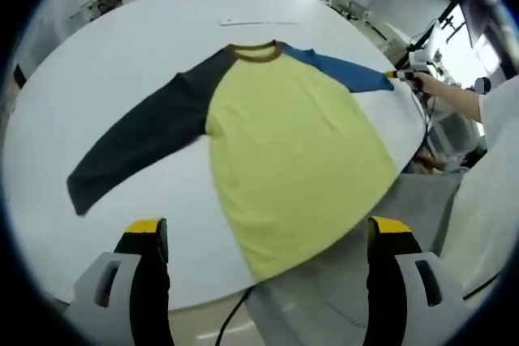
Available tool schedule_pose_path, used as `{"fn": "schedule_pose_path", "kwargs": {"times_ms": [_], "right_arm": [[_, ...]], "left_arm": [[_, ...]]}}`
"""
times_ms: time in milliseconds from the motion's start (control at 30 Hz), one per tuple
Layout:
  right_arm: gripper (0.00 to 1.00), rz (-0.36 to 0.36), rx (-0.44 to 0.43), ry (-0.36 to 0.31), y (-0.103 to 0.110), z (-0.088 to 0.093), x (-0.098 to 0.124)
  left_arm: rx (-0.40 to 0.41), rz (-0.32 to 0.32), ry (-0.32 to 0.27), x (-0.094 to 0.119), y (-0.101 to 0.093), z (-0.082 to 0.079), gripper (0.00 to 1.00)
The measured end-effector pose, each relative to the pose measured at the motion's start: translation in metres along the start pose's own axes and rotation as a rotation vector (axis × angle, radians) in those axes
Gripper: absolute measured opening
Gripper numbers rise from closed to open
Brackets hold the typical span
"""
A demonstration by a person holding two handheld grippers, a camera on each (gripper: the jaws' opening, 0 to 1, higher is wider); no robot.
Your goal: Fold the garment on the visible template until the final outline fits inside the template.
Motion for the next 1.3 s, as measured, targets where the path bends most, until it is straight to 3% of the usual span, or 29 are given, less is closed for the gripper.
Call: {"fn": "schedule_pose_path", "kwargs": {"times_ms": [333,767,1300], "right_arm": [[0.05,0.009,0.092,0.055,0.018,-0.002,0.0],[0.02,0.047,0.111,0.097,0.012,-0.005,0.003],[0.02,0.078,0.127,0.102,0.009,-0.017,0.015]], "left_arm": [[-0.002,0.0,0.0,-0.001,0.0,-0.002,0.99],[-0.002,-0.007,-0.008,0.002,0.002,-0.002,0.99],[0.001,0.002,-0.022,0.003,0.0,0.0,0.99]]}}
Point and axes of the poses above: the point that each gripper's makers call its tool centre point, and the gripper's own axes: x roughly backward along the fingers, y roughly to its left, z roughly out of its underside, the point moved 8 cm from there along x, roughly backward along the fingers, and after that the axes turned 15 degrees about -z, right-handed, at the moved point
